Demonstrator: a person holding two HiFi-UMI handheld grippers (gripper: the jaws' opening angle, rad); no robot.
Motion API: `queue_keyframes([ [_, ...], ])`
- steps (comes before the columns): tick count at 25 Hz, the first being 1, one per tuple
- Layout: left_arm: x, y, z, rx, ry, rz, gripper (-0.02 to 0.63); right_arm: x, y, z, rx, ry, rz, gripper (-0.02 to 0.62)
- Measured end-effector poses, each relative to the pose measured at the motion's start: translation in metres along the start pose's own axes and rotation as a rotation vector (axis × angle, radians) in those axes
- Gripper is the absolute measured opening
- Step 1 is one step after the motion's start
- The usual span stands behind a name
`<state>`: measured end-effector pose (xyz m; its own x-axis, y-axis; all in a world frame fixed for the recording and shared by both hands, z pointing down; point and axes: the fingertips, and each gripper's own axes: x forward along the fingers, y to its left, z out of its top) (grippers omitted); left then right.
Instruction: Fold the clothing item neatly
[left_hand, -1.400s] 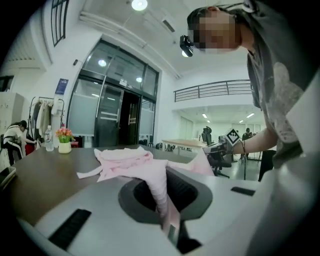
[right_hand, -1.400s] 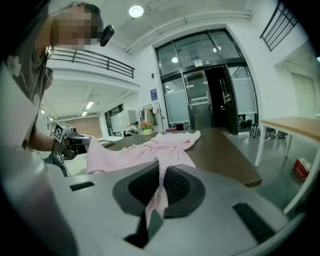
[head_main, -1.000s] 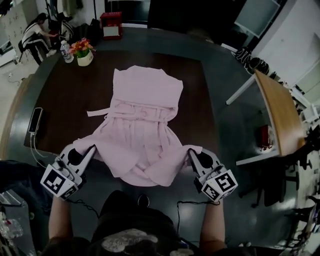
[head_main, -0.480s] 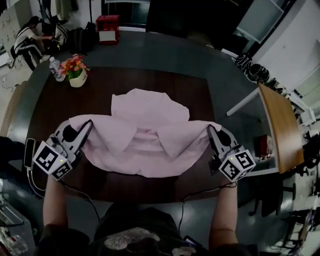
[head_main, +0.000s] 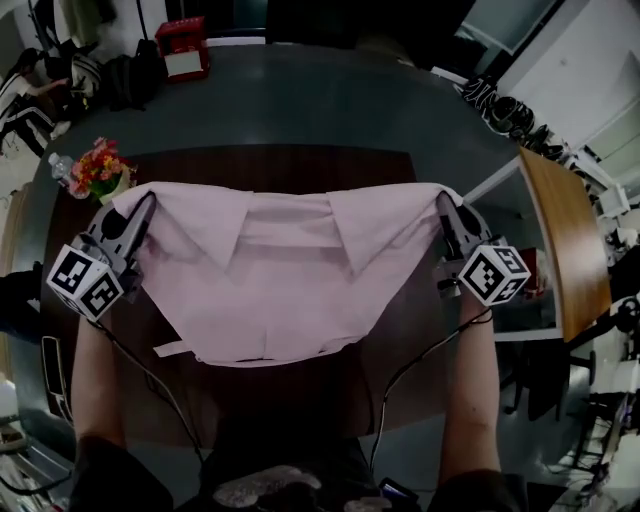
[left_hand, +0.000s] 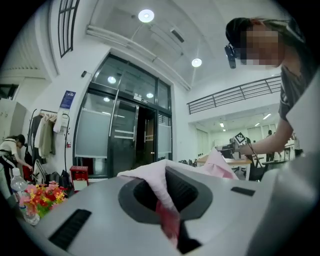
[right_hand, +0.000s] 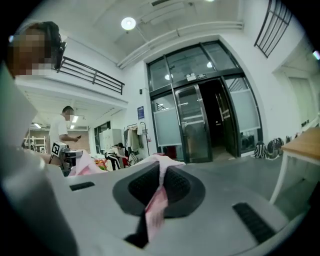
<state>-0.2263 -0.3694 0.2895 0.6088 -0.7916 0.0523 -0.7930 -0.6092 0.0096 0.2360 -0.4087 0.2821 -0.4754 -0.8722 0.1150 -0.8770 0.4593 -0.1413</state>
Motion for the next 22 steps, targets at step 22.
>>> queue_keyframes([
  [22, 0.159, 0.139, -0.229, -0.126, 0.620, 0.115, 0.028, 0.208, -0.142, -0.219, 0.004, 0.531, -0.179, 0.003],
])
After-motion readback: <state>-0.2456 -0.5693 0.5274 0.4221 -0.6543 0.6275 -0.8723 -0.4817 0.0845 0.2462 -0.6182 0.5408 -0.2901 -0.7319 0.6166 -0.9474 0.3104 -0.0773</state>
